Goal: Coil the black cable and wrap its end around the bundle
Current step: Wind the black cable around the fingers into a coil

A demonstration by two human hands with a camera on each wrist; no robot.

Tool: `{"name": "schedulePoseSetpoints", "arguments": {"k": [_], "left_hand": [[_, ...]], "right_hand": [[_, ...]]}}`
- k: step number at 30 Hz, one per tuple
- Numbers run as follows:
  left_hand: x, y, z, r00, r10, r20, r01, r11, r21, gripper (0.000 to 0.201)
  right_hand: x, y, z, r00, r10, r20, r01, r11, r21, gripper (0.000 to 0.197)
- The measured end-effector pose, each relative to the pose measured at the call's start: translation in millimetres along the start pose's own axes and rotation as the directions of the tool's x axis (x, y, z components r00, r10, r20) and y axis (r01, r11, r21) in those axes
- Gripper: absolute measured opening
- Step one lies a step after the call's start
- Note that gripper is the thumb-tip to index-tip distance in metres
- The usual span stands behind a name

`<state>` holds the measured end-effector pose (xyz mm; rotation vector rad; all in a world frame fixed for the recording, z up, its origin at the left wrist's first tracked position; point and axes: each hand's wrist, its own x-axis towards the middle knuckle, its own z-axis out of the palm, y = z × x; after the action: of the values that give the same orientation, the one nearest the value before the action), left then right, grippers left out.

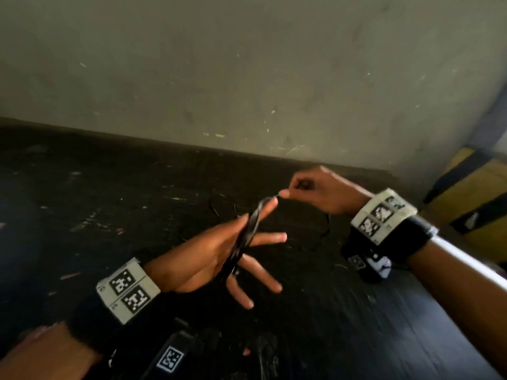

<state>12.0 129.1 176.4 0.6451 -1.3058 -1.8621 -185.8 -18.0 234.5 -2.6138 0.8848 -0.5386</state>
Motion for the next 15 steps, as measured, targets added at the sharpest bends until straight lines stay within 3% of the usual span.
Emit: {"name": "schedulePoseSetpoints", "arguments": {"k": [4, 8, 13, 15], "left_hand": [[24, 31, -12, 0.97, 0.212, -0.118, -0.231, 0.955, -0.187, 0.045], [55, 43, -23, 0.898, 0.311, -0.313, -0.37, 0.917, -0.15, 0.045], [70, 30, -33, 0.876, 0.306, -0.373, -0.323, 0.946, 0.018, 0.043], [68, 18, -34, 0.871, 0.291, -0.395, -0.258, 0.956, 0.137, 0.039]], "right_hand": [[-14, -5, 62, 0.998, 0.026, -0.061, -0.014, 0.982, 0.188, 0.03], [-24, -40, 100, 0.994, 0.069, 0.085, -0.09, 0.958, 0.272, 0.015], [-32, -58, 89, 0.993, 0.094, 0.075, -0.105, 0.982, 0.157, 0.011], [-37, -65, 77, 0.984, 0.088, 0.154, -0.101, 0.992, 0.081, 0.013]]}}
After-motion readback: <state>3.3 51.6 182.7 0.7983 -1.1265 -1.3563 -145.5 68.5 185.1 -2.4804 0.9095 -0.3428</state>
